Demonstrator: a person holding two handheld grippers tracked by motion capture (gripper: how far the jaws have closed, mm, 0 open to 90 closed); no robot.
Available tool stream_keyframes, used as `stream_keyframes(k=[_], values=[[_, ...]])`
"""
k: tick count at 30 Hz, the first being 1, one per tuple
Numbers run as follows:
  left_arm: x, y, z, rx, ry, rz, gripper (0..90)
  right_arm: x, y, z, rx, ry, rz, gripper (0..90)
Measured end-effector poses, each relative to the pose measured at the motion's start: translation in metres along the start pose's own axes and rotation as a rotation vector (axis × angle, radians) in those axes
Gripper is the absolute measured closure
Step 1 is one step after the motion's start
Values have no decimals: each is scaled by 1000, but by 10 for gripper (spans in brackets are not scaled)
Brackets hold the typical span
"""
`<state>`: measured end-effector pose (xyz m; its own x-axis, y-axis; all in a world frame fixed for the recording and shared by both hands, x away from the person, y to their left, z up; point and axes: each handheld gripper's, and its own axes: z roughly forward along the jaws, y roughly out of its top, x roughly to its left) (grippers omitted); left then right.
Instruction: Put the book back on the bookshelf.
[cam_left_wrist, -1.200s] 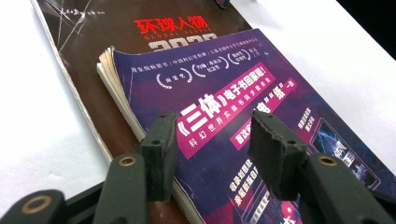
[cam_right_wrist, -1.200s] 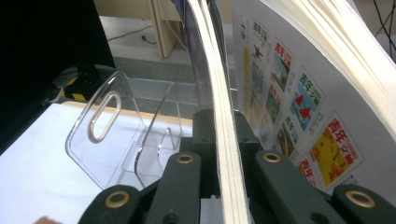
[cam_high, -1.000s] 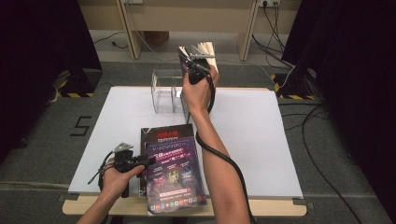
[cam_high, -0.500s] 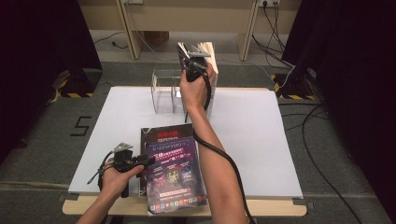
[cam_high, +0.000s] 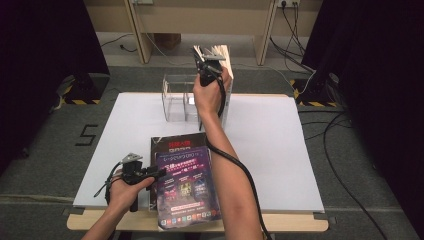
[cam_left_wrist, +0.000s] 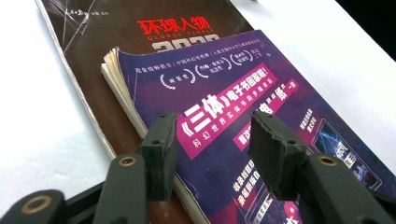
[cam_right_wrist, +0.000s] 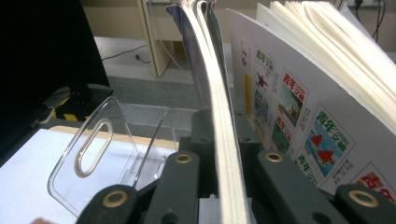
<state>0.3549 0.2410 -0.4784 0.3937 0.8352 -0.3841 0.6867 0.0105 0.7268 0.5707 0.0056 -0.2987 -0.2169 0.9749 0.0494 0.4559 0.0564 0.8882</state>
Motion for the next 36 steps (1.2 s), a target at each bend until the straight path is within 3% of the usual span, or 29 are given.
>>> stream_keyframes(k=[3,12,36], values=[[-1,0,0,1,0,-1,516,1,0,0,7,20,0,752],[-1,-1,0,0,-3,1,515,1,-3,-6,10,43,-1,683],[-4,1,-1,-5,0,7,515,-9,-7,-39,-9,121,35,611]])
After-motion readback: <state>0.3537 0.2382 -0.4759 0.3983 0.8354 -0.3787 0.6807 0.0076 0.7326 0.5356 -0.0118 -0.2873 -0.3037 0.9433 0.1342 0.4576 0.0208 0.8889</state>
